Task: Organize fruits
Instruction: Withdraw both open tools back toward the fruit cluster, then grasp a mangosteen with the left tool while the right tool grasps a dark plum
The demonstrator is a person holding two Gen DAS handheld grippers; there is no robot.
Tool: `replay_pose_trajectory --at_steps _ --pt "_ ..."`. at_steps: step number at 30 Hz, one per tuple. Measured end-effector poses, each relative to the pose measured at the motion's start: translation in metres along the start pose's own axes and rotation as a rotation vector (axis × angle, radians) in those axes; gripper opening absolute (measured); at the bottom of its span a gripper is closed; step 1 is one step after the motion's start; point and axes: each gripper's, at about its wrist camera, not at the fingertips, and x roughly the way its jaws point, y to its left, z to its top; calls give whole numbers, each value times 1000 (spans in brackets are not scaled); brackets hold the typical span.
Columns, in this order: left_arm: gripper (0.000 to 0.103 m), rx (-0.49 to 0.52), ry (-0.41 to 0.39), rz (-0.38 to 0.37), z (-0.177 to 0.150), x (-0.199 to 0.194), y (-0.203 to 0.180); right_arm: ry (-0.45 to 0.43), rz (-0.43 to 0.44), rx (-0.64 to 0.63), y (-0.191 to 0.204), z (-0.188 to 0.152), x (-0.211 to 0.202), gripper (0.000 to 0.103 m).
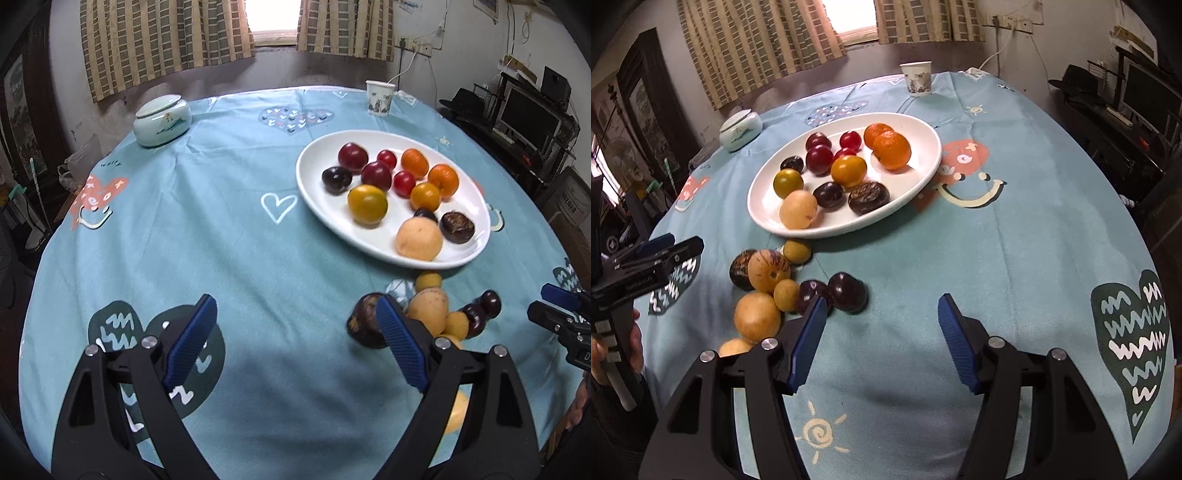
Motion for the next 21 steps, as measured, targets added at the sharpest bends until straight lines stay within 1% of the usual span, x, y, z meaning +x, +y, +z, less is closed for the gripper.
replay_pose_trajectory --at_steps 3,5,7,11,15,17,18,19,21 --pt "90 5 35 6 -8 6 1 15 -10 -26 2 -8 5 63" --pt "90 14 49 6 -12 9 -1 16 -2 -32 3 -11 9 62" --pt "90 34 63 3 -16 12 -6 26 11 -50 7 -9 14 55" --pt "90 73 80 2 -23 16 -17 36 26 -92 19 -3 20 52" --pt "90 83 102 9 -26 24 -20 48 16 -96 22 5 29 50" --pt "90 75 112 7 -26 28 -18 64 4 -95 22 8 37 40" --pt "90 70 116 5 -25 30 -18 75 13 -94 23 10 41 40" --pt "90 67 120 3 -26 32 -18 80 29 -89 23 12 46 37" --pt "90 60 127 -7 -25 35 -18 59 22 -97 26 17 48 34"
